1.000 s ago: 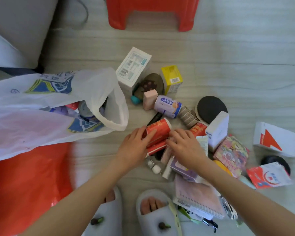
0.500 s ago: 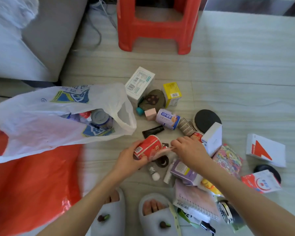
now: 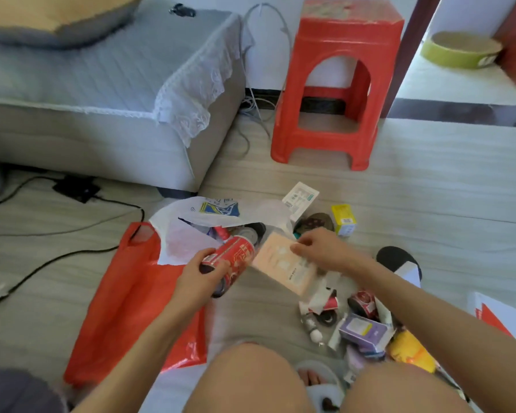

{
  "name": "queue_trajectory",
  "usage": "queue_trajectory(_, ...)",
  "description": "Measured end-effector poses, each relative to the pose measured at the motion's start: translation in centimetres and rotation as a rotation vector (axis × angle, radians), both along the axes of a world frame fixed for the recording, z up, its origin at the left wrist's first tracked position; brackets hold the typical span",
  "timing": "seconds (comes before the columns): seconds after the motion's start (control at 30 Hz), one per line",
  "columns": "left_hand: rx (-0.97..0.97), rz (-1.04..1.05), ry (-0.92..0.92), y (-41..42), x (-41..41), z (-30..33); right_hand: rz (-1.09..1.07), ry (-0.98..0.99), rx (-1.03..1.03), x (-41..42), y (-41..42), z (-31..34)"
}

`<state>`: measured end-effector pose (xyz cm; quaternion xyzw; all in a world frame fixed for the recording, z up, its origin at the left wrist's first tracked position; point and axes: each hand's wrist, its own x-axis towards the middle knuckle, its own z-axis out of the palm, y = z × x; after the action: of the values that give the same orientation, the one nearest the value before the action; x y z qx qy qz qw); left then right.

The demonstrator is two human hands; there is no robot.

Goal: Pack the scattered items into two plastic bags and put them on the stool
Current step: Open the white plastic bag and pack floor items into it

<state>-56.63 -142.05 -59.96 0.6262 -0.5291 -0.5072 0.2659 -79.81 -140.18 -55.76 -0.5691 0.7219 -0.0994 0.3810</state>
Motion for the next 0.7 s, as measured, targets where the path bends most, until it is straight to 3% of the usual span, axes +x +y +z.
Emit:
queue_trajectory(0.13, -0.272, -0.072, -0.411, -0.7, 1.0, -0.8, -0.329, -0.231, 0.054, 1.5, -2.0, -1.5)
queue_trajectory(0.3, -0.393, -0.224, -0.601, -2.8, -0.1, -3.3, -0.746, -0.595, 0.159, 2.3, -4.1, -5.3)
queue_trajectory(0.4, -0.567, -0.317, -0.716, -4.9, -1.3, -4.7, -0.939, -0.751, 0.138, 2.0, -6.2, -7.8)
queue_trajectory(0.63, -0.623, -0.537, -0.89, -8.3, -1.4, -9.8, -0.88, -0.781, 0.115, 2.6, -8.9, -10.3)
queue_trajectory(0.7, -0.604, -0.562, -0.893, -7.8, -0.6, -10.9, -0.747, -0.579, 0.057, 3.0, -8.7, -11.3)
